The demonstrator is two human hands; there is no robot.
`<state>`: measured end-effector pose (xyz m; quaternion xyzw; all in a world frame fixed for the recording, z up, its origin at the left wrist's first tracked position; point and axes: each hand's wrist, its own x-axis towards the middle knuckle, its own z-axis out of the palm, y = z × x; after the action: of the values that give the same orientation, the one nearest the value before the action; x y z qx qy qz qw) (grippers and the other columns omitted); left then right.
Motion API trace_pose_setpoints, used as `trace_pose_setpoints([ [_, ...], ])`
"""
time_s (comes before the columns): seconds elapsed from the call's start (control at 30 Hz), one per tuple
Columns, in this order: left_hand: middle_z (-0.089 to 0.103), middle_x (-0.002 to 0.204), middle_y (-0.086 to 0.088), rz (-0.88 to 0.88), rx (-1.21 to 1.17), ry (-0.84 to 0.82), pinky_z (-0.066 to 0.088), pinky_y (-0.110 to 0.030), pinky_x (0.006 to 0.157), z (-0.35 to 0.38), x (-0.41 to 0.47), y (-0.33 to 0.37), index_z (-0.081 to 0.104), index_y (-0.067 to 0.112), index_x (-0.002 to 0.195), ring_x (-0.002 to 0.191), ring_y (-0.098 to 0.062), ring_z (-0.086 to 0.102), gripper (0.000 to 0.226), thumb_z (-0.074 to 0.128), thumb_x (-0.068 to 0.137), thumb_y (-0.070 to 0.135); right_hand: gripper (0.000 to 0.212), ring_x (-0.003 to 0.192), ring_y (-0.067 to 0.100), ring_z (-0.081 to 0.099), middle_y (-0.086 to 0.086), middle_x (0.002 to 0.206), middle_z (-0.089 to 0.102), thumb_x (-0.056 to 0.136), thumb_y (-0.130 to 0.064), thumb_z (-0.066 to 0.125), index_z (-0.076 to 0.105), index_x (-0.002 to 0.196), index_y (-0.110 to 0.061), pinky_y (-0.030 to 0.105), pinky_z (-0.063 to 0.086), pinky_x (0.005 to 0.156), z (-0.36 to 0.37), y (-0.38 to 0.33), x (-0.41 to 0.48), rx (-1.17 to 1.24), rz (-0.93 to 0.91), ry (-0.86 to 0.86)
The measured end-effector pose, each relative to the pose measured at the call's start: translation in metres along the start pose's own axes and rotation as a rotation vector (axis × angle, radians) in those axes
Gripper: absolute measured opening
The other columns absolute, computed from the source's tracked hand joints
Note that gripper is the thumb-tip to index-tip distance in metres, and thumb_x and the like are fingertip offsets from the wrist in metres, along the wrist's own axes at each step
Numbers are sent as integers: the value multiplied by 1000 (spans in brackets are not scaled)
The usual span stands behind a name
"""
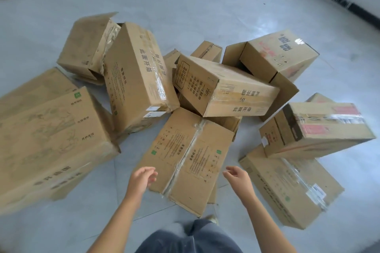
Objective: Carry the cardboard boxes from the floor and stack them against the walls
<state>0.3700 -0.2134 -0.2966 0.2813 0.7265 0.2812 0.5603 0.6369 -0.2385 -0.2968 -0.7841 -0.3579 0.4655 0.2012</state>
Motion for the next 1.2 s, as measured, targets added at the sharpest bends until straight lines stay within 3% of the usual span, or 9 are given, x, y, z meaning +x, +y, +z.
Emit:
trace_pose_setpoints([
  [0.2, 63, 84, -7, 35, -105, 93, 43, -23, 65, -4, -6, 1, 61, 6, 92, 74, -17, 58, 13, 48, 95, 8, 35, 91, 13, 53, 5, 107, 61, 92, -16, 54, 53, 126, -5, 25, 40, 79, -13, -7, 14, -63, -82, -50],
  [0.47, 61, 81, -7, 38, -192, 257, 42, -22, 64, 9, -23, -1, 60, 7, 85, 72, -16, 57, 16, 47, 95, 7, 39, 102, 18, 54, 11, 122, 58, 92, -18, 55, 51, 129, -6, 25, 40, 82, -47, -31, 70, -170, -239, -125],
  [0.7, 60, 80, -7, 29, -329, 491, 39, -24, 63, 85, -36, 4, 59, 10, 80, 70, -17, 56, 19, 47, 95, 7, 38, 108, 22, 51, 10, 126, 56, 90, -16, 55, 53, 128, -9, 26, 39, 82, -103, -58, 155, -307, -390, -262],
  [0.8, 59, 80, -7, 8, -393, 571, 38, -24, 63, 137, -46, 3, 59, 6, 88, 72, -18, 56, 14, 47, 95, 6, 38, 113, 26, 53, 12, 123, 58, 90, -15, 54, 54, 127, -8, 27, 41, 87, -131, -57, 182, -397, -433, -322],
  [0.87, 60, 84, -9, -9, -409, 601, 41, -28, 70, 169, -52, 0, 59, 4, 94, 81, -23, 56, 12, 47, 94, 6, 39, 113, 27, 53, 12, 125, 57, 90, -14, 54, 53, 128, -7, 29, 42, 91, -147, -49, 198, -440, -445, -340],
  [0.93, 60, 92, -12, -32, -407, 630, 39, -31, 78, 192, -54, -10, 60, 4, 90, 90, -24, 54, 10, 50, 93, 6, 39, 108, 26, 55, 12, 127, 55, 90, -14, 54, 52, 129, -7, 31, 43, 91, -157, -36, 215, -467, -436, -362],
  [1.03, 59, 96, -14, -47, -387, 672, 38, -30, 76, 212, -50, -31, 63, 3, 91, 93, -25, 53, 11, 53, 91, 6, 39, 98, 24, 56, 11, 128, 56, 90, -16, 54, 52, 129, -9, 31, 46, 85, -160, -17, 239, -487, -420, -395],
  [1.2, 57, 100, -10, -68, -313, 757, 36, -30, 81, 230, -15, -87, 61, 4, 98, 95, -23, 50, 13, 51, 91, 3, 42, 119, 25, 51, 8, 132, 53, 90, -17, 53, 50, 132, -9, 31, 41, 95, -139, 21, 279, -525, -452, -404],
])
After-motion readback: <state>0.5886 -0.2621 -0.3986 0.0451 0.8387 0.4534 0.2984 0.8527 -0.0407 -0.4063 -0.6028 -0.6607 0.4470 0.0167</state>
